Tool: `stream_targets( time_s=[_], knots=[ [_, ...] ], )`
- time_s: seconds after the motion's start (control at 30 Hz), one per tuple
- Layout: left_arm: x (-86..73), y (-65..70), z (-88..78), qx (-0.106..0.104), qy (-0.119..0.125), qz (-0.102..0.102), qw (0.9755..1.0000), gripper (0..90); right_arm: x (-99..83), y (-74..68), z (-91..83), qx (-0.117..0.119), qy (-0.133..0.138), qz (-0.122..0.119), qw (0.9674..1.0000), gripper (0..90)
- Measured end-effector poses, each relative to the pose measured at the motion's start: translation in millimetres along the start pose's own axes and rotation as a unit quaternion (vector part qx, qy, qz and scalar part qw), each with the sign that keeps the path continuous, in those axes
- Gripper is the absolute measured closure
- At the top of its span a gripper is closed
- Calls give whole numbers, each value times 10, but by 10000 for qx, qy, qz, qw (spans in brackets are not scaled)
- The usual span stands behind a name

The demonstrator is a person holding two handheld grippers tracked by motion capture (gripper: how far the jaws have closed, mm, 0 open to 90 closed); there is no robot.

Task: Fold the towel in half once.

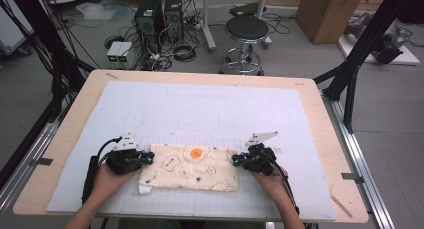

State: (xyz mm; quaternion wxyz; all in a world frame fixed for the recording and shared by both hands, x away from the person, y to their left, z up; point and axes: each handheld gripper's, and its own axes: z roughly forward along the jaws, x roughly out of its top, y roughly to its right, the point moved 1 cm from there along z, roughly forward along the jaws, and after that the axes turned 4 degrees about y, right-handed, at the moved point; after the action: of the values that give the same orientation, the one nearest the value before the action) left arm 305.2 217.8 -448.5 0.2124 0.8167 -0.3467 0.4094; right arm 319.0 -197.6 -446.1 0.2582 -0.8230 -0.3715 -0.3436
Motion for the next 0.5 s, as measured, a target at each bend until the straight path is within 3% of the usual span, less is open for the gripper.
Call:
stream_targets(
  time_s=[0.17, 0.3, 0.5],
  knots=[
    [1, 4, 1, 9, 8, 18, 10000, 835, -6, -5, 4, -10, 47, -4, 10000, 832],
    [10, 39, -22, -33, 29, 94, 9999, 773, 6, -33, -11, 91, 187, 80, 9998, 746],
    [54, 81, -95, -308, 357, -69, 9989, 699, 41, -100, -73, 175, 503, 80, 9985, 692]
  ],
)
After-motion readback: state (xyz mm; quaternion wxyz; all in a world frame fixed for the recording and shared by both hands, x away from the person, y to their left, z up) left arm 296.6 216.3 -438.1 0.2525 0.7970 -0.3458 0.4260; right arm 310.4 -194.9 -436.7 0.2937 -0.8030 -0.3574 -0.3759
